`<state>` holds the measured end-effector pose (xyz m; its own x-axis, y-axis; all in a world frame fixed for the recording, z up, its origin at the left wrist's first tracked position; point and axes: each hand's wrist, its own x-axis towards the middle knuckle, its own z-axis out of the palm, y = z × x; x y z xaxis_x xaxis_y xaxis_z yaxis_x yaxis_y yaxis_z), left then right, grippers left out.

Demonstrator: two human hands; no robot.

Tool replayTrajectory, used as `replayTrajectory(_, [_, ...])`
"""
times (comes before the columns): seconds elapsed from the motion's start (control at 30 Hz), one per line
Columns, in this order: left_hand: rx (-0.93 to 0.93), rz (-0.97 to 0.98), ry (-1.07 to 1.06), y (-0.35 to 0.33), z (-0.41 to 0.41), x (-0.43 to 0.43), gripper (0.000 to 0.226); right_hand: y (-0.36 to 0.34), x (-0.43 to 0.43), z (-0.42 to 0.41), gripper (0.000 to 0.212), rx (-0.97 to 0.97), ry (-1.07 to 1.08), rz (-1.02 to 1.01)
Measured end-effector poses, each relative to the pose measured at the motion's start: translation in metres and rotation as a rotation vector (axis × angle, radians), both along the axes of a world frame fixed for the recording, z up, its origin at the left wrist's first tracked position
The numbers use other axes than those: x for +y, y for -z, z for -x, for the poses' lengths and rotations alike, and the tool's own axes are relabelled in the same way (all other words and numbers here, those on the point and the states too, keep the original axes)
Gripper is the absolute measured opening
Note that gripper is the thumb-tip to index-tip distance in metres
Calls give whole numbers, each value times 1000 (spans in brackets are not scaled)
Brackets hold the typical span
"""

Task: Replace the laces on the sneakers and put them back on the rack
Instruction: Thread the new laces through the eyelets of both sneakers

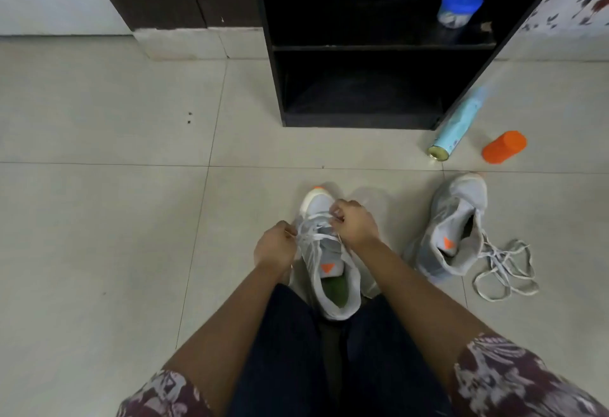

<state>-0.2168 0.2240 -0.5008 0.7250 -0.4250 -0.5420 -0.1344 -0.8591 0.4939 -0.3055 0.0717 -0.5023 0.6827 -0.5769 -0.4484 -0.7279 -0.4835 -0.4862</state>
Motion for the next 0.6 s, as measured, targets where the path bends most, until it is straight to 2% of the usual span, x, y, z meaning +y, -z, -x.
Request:
replayTrajectory(0.13, [-21, -8, -60, 15, -5, 8, 26, -14, -18, 30, 4, -47, 3, -27])
replayTrajectory(0.17, [-39, -6, -69, 18, -5, 9, 25, -20, -24, 41, 6, 53, -41, 13])
replayTrajectory(0.27, [-75, 71, -89, 27, -1, 9, 24, -38, -30, 67, 22, 573, -290, 194])
replayTrajectory(0.33, [-73, 145, -62, 30, 3, 4, 29, -42, -26, 67, 27, 682, -318, 218])
replayTrajectory(0.4, [-28, 168, -19, 29, 9, -2, 38, -44, -22, 45, 27, 608, -245, 253])
replayTrajectory(0.47, [22, 175, -6, 27, 16, -8, 48, -31, -17, 17, 28, 297, -182, 262])
replayTrajectory(0.53, [20, 189, 36, 26, 25, -9, 59, -17, -8, -5, 26, 43, -191, 123])
replayTrajectory(0.6, [-20, 226, 75, 29, 31, -9, 66, -7, -2, -18, 22, 15, -288, 62])
